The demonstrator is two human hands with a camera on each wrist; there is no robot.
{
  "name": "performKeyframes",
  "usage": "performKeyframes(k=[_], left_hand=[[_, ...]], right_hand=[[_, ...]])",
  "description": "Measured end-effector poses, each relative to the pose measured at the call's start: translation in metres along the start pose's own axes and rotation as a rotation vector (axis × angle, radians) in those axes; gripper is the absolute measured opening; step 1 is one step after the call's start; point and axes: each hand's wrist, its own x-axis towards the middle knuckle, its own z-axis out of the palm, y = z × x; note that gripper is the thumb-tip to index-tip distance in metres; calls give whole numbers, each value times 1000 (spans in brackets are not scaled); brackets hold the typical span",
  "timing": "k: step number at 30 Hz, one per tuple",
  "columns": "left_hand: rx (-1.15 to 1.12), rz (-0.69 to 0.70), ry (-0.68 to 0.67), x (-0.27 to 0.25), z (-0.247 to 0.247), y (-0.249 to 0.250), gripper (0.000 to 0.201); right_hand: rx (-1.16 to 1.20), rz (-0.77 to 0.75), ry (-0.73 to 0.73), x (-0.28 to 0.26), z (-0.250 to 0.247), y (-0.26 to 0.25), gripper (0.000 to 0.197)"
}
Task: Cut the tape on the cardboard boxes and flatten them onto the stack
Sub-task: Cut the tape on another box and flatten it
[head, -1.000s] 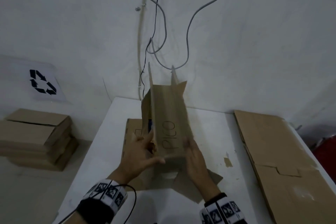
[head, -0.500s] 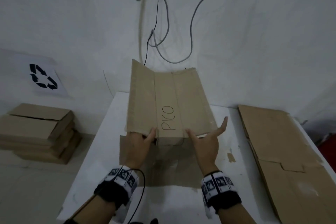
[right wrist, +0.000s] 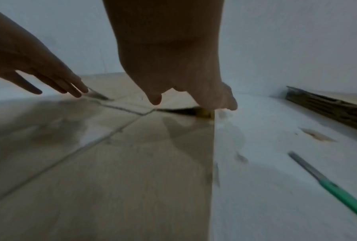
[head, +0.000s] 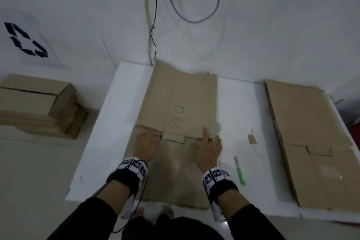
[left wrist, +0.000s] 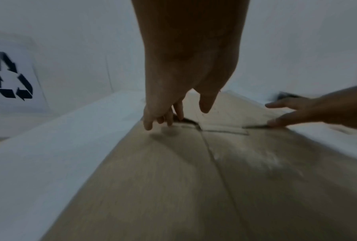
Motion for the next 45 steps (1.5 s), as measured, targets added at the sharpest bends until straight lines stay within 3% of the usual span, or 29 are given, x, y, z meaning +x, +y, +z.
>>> performKeyframes(k=[3, 8, 13, 22, 28, 39, 45], left_hand=[[41, 99, -2, -39, 33, -18, 72], [229, 269, 88, -87, 60, -34, 58], [364, 551, -53, -86, 64, -37, 56], [382, 514, -78, -80, 62, -37, 64], [327, 466, -47, -76, 57, -25, 62], [330, 431, -80, 66, 40, 5, 59], [386, 456, -32, 81, 44, -1, 57]], right_hand=[[-38, -44, 8, -28, 28, 18, 62], [-44, -315, -30, -96, 54, 27, 56], [-42, -293, -44, -108, 61, 21, 61], [-62, -285, -88, -101, 68, 24, 64], [-9, -311, -35, -94, 64, 21, 63], [-54, -300, 25, 42, 52, -17, 60], [-47, -307, 22, 55, 52, -20, 60]])
